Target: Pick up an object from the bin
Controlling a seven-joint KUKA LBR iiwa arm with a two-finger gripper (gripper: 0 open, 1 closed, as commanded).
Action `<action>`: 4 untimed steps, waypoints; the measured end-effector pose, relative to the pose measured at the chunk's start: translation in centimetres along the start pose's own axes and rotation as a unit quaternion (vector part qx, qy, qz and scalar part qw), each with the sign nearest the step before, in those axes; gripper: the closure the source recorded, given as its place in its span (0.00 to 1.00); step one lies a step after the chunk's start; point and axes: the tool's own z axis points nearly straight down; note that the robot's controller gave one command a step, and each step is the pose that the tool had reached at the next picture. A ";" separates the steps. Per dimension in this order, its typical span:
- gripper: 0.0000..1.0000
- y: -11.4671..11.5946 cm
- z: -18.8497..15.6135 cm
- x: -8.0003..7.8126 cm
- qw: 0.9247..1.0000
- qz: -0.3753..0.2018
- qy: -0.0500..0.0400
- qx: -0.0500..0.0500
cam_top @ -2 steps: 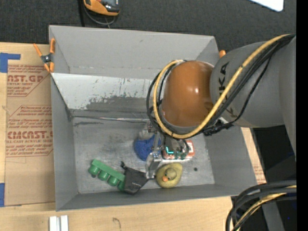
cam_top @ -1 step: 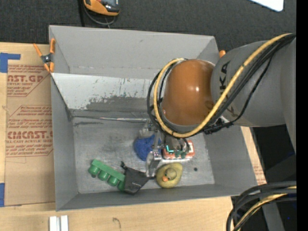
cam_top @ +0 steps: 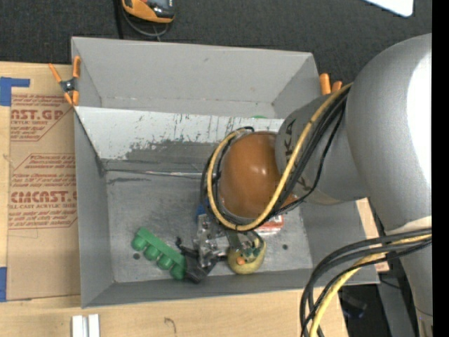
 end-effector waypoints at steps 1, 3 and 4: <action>1.00 0.0 0.0 0.0 1.000 0.000 0.000 0.000; 1.00 0.4 -10.9 0.9 0.996 -0.092 0.000 0.000; 0.00 3.9 -6.1 -0.4 0.959 -0.283 0.001 -0.001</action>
Offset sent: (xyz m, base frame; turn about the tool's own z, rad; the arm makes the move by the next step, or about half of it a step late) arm -0.0102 0.0014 0.1093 -0.1830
